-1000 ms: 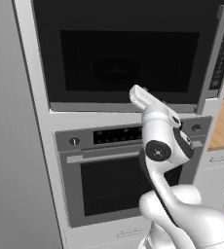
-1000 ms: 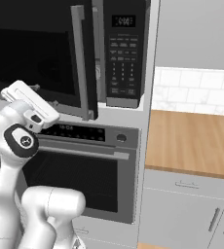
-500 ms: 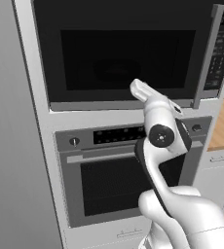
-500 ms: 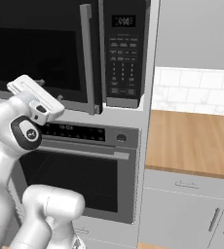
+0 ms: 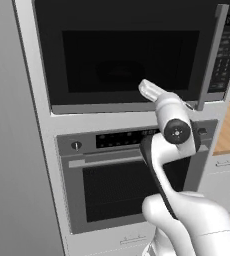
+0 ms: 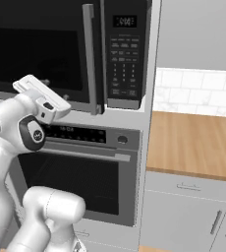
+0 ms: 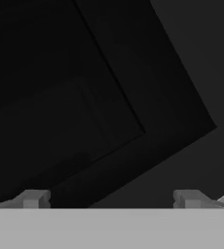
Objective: Open the microwave, place the bowl with waffle inside the microwave, then close the microwave door and turn it on.
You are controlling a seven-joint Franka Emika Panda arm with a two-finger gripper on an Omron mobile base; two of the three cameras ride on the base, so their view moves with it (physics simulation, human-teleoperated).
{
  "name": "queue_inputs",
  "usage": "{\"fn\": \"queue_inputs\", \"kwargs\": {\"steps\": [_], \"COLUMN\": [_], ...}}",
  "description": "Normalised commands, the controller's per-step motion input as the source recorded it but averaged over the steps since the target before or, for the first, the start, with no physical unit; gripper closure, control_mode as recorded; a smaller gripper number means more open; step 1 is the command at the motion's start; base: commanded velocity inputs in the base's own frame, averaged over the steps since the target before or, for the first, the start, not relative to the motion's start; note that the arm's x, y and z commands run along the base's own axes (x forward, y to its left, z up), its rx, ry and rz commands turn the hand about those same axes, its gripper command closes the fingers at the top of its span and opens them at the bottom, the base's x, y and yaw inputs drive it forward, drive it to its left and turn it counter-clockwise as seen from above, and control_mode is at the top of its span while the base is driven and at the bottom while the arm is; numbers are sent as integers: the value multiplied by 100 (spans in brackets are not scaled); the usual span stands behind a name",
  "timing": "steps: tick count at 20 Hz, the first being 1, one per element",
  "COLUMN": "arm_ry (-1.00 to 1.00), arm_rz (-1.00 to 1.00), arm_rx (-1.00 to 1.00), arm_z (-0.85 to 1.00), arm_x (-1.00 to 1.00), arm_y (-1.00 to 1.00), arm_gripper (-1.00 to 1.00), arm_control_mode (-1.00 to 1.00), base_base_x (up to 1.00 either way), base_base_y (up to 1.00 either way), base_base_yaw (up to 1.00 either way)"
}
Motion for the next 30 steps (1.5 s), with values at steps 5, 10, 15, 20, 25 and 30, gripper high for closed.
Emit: {"fn": "queue_inputs", "kwargs": {"steps": [5,10,15,20,25,30], "arm_ry": [6,5,3,2,0,1], "arm_rz": [5,7,9,10,4,-1], "arm_rx": [0,0,0,0,-1,-10], "arm_z": [2,0,0,0,0,20], "arm_x": [16,13,28,28,0,-91], "arm_y": [-16,-13,-9,-5,-1,-34], "arm_gripper": [-100,-100,-100,-100,-100,-100], "arm_control_mode": [-100,-100,-100,-100,-100,-100], "base_base_x": [0,0,0,0,0,0], "base_base_y": [0,0,0,0,0,0], "base_base_yaw": [0,0,0,0,0,0]}}
